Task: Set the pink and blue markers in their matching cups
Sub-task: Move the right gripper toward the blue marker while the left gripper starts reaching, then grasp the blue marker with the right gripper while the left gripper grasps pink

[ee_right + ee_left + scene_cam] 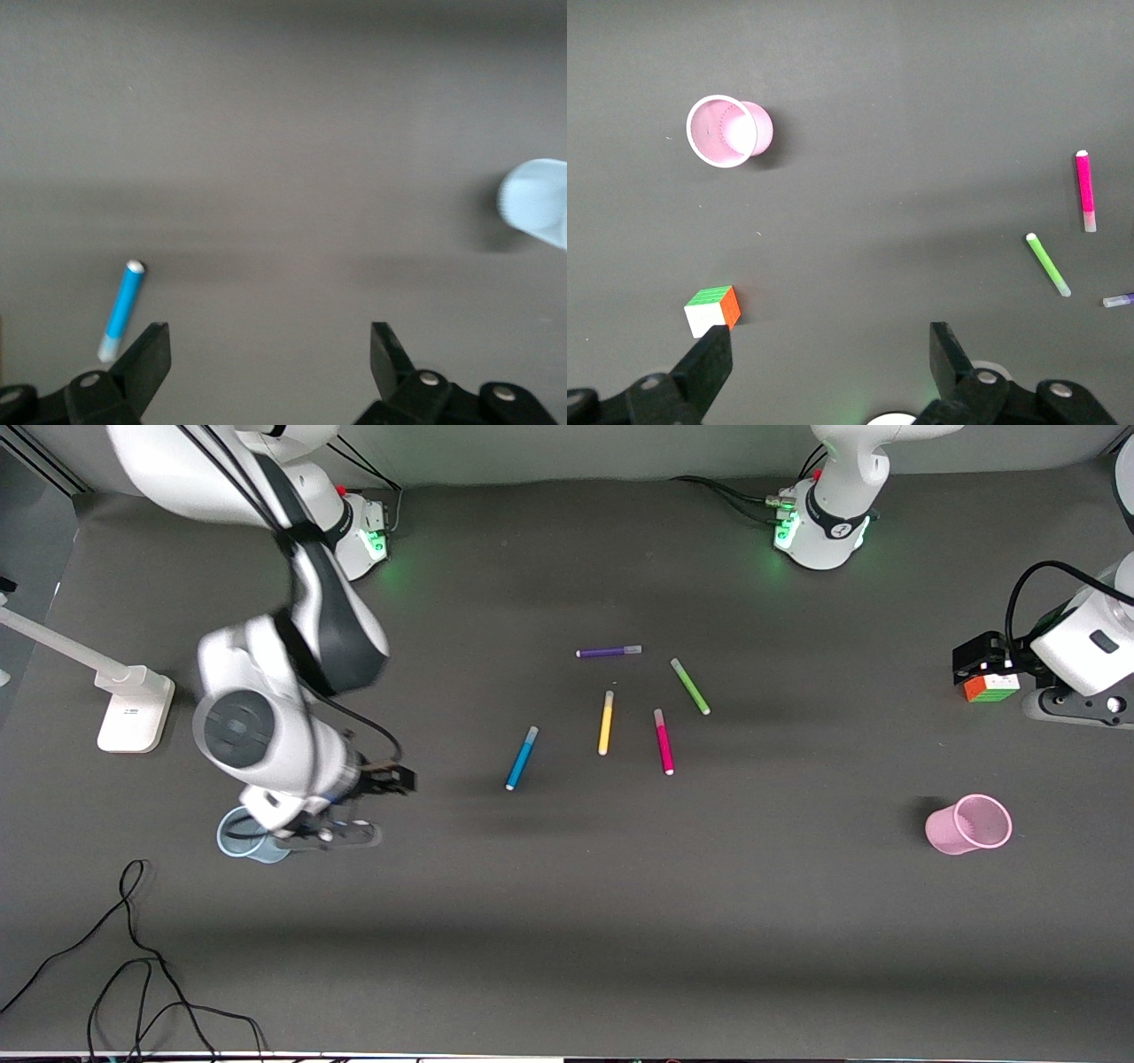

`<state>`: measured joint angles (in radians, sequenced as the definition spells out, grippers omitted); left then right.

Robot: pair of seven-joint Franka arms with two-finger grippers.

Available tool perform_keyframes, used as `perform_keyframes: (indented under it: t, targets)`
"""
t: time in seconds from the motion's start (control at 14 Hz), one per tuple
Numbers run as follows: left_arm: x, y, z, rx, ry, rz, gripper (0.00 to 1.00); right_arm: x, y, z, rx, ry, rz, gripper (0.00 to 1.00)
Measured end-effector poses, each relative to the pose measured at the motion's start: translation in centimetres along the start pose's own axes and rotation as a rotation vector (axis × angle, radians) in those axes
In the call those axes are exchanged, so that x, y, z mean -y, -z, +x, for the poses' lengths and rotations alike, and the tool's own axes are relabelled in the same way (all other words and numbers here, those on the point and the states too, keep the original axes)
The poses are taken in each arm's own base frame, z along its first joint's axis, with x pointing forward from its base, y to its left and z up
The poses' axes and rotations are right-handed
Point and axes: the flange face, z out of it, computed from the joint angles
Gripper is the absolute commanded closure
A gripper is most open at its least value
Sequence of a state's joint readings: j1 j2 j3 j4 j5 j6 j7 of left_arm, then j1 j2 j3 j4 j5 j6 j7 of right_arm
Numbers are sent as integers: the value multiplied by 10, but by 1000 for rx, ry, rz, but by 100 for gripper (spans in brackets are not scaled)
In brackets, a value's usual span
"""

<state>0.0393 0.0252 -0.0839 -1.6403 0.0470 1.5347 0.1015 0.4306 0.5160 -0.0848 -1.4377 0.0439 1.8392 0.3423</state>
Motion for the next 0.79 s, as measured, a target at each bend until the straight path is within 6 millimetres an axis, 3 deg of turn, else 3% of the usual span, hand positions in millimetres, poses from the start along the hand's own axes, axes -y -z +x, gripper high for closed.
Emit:
perform_keyframes:
  t: [0.21,0.43,0.57,0.79]
  targets:
    - [-12,-15,-3,81,-13,-72,0,43,-35,5,-16,-37,28,0]
    - [-45,-38,16,96,-29,-120,0,73,-65,4,-17,-104,70,0]
    - [-91,-57,36,86,20,-115,0,94,-89,1,24,-149,152,0]
    - [-163,-101,63,80,44,-116,0,107,-136,3,82,-204,216,2]
